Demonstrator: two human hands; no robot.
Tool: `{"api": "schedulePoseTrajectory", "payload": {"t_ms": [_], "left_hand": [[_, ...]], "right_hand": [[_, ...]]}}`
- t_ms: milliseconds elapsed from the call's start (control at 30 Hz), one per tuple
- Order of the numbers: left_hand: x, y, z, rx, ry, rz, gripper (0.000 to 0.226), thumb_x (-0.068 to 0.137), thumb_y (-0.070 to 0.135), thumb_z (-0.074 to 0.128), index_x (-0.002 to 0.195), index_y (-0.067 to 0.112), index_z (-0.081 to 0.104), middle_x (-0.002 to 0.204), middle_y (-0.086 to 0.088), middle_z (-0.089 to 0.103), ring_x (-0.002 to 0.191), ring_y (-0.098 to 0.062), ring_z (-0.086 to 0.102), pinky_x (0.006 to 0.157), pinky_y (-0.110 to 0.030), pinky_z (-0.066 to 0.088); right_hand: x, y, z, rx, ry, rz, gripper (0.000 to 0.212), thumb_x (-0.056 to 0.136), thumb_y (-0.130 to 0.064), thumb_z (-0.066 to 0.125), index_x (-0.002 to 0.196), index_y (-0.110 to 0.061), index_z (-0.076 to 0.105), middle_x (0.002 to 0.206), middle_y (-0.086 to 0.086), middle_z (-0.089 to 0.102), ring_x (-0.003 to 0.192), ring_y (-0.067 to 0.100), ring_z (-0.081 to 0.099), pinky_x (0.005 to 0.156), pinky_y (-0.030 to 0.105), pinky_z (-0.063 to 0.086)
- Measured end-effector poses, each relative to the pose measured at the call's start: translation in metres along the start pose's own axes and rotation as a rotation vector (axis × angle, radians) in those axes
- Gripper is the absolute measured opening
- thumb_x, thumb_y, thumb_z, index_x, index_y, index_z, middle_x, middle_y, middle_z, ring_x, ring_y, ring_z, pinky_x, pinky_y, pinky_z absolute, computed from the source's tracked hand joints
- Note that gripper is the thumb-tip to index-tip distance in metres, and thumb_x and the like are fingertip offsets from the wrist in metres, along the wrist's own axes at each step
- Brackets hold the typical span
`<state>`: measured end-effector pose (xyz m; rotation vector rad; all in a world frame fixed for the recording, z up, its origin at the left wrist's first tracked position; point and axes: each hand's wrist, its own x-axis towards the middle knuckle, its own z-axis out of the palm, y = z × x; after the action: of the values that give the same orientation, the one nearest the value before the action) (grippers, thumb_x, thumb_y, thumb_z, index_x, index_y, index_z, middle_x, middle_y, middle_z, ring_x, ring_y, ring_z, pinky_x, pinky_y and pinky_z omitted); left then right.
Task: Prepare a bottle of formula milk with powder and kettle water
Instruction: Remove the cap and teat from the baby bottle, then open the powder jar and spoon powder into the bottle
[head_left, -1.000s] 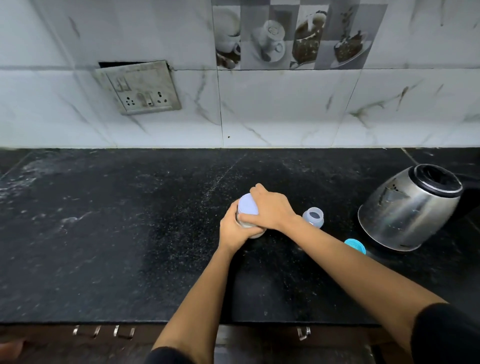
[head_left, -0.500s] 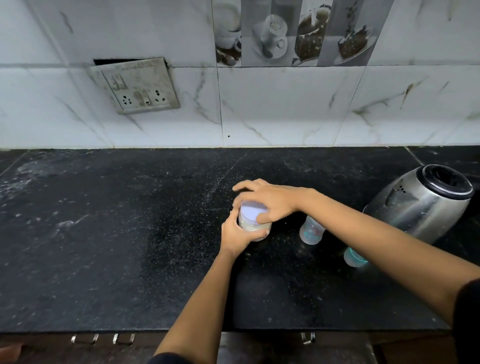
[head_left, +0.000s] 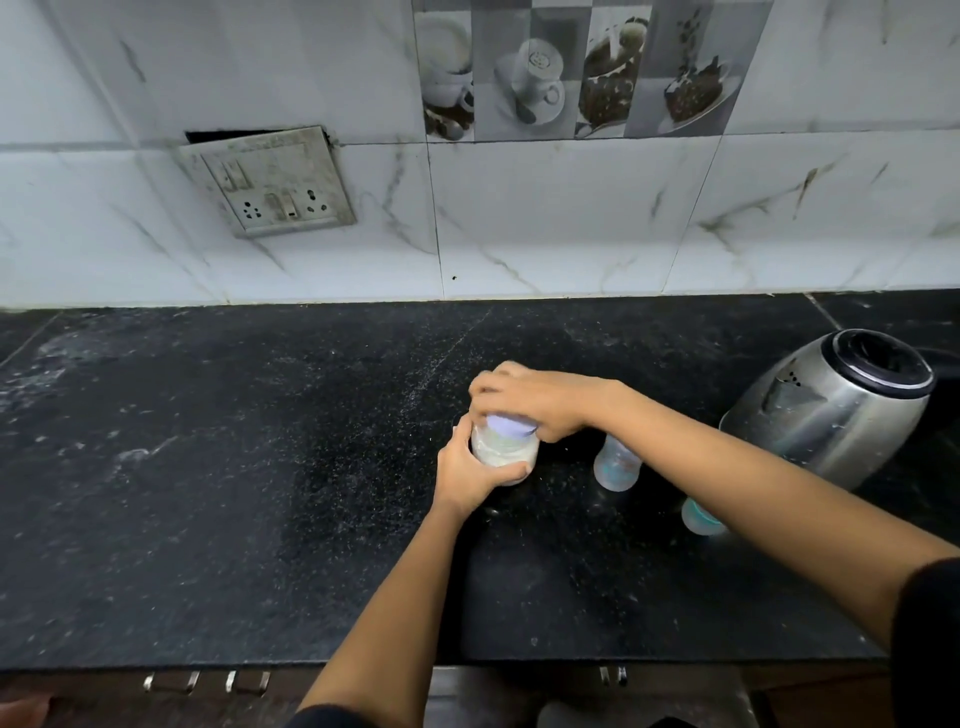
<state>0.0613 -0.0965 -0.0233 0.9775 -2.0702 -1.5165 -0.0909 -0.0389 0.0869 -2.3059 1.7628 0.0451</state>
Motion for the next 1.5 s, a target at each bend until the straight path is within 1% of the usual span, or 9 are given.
{"api": "schedulePoseTrajectory", "payload": {"t_ms": [200,433,633,833,967,1033,1133,1300,1500], "left_hand": [[-0.001,-0.001,0.001,-0.028,0.013,0.039,0.084,0.047,0.034,0.088,0.12,0.046,0.05,0.116,0.018,0.06,0.107,0.006,0.054,0.093,-0.023,0.045],[-0.004,0.002,0.005,-0.023,0.086,0.102,0.105,0.046,0.054,0.083,0.139,0.036,0.039,0.126,0.03,0.045,0.131,-0.01,0.037,0.11,-0.037,0.033],[-0.006,0.016,0.006,-0.084,0.109,0.114,0.087,0.053,0.049,0.084,0.132,0.034,0.05,0.123,0.018,0.057,0.117,-0.003,0.052,0.103,-0.032,0.043],[-0.009,0.019,0.007,-0.094,0.12,0.084,0.091,0.053,0.036,0.088,0.135,0.026,0.05,0.126,0.014,0.059,0.114,0.006,0.053,0.097,-0.016,0.042],[-0.01,0.019,0.009,-0.093,0.145,0.08,0.083,0.056,0.026,0.091,0.13,0.027,0.053,0.123,0.014,0.061,0.112,0.007,0.054,0.092,-0.009,0.041],[-0.011,0.021,0.011,-0.1,0.168,0.086,0.078,0.058,0.021,0.091,0.126,0.031,0.054,0.121,0.016,0.061,0.111,0.007,0.054,0.089,-0.006,0.039],[-0.014,0.022,0.013,-0.114,0.199,0.101,0.074,0.059,0.02,0.09,0.121,0.036,0.054,0.118,0.018,0.062,0.109,0.006,0.056,0.088,-0.007,0.04],[-0.014,0.02,0.015,-0.117,0.207,0.107,0.076,0.059,0.026,0.09,0.126,0.033,0.052,0.12,0.019,0.061,0.11,0.002,0.057,0.091,-0.013,0.044],[-0.014,0.016,0.018,-0.134,0.226,0.108,0.077,0.061,0.025,0.089,0.127,0.035,0.052,0.122,0.019,0.059,0.113,0.001,0.056,0.091,-0.013,0.044]], "right_hand": [[-0.048,0.051,0.005,0.439,0.168,0.537,0.079,0.066,-0.032,0.082,0.132,-0.019,0.04,0.121,-0.001,0.035,0.109,0.016,0.044,0.085,0.024,0.037],[-0.063,0.09,0.055,0.589,0.081,0.73,0.071,0.063,-0.024,0.083,0.118,-0.026,0.039,0.118,0.008,0.046,0.1,0.022,0.048,0.078,0.033,0.044],[-0.058,0.102,0.062,0.644,-0.03,0.751,0.094,0.057,-0.015,0.084,0.132,-0.027,0.027,0.128,0.009,0.041,0.11,0.027,0.047,0.091,0.043,0.047],[-0.056,0.112,0.058,0.536,-0.113,0.725,0.1,0.065,-0.017,0.084,0.144,-0.019,0.023,0.139,0.012,0.035,0.125,0.03,0.04,0.1,0.037,0.039],[-0.042,0.087,0.021,0.516,0.301,0.511,0.037,0.078,-0.018,0.074,0.112,-0.02,0.059,0.113,0.005,0.05,0.104,0.021,0.053,0.081,0.016,0.039],[-0.033,0.057,0.002,0.54,0.437,0.381,0.01,0.081,-0.019,0.07,0.091,-0.02,0.068,0.099,0.0,0.058,0.091,0.013,0.057,0.077,0.019,0.044],[-0.014,0.021,-0.002,0.341,0.275,0.301,0.013,0.081,-0.025,0.066,0.087,-0.015,0.073,0.099,0.002,0.059,0.093,0.015,0.054,0.085,0.033,0.048],[0.016,-0.005,0.015,-0.088,-0.039,0.44,0.038,0.083,-0.029,0.064,0.11,-0.002,0.06,0.116,0.011,0.049,0.111,0.028,0.041,0.085,0.032,0.039],[0.021,-0.007,0.016,-0.183,0.025,0.507,0.029,0.085,-0.014,0.056,0.112,-0.006,0.06,0.122,0.012,0.047,0.115,0.029,0.039,0.089,0.033,0.037]]}}
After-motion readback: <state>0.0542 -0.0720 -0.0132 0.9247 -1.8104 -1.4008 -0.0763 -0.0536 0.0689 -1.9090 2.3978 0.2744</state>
